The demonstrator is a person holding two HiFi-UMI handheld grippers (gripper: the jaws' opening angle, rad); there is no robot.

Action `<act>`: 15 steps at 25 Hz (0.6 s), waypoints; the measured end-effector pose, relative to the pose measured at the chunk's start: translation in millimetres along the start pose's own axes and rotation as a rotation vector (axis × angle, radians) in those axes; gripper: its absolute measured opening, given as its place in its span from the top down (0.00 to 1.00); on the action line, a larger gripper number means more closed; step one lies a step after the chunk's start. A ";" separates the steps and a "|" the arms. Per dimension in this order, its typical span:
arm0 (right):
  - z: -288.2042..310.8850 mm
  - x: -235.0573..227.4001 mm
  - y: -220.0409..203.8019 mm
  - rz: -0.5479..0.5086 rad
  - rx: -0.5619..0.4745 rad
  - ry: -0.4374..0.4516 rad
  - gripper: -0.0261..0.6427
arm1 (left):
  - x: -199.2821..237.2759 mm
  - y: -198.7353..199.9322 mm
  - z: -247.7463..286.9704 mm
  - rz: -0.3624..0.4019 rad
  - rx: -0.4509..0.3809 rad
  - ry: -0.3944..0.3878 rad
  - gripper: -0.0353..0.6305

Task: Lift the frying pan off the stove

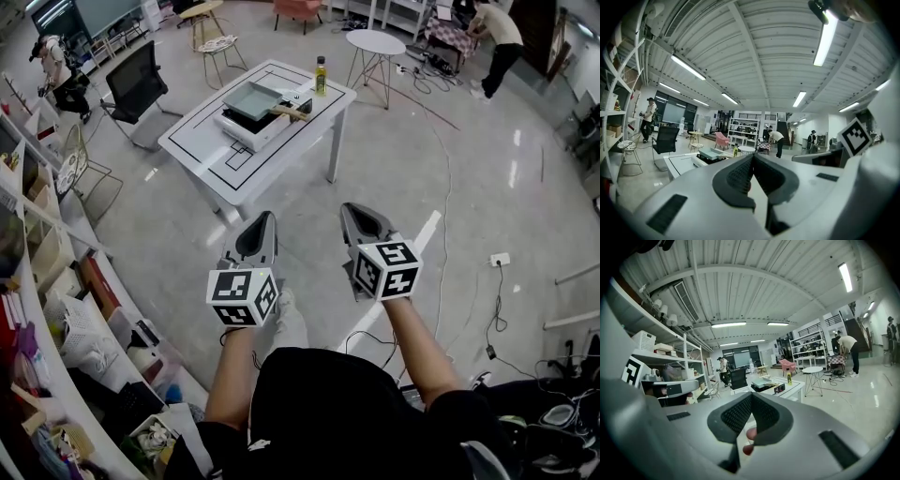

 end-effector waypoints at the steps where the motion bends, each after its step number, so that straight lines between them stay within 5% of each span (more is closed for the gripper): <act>1: 6.4 -2.8 2.5 0.001 0.003 0.000 0.96 | 3.5 1.8 6.3 0.000 0.002 -0.001 0.93; 15: 113.1 -30.7 39.3 0.006 0.055 0.000 0.96 | 72.4 30.4 97.1 -0.018 0.046 -0.002 0.93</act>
Point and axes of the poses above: the fingertips, and each gripper's own axes: z forward along the fingers, x to its left, y out of its top, the point moved 1 cm from there along -z, backward along the fingers, and after that the axes turned 8 degrees about x, right-handed, at the moved point
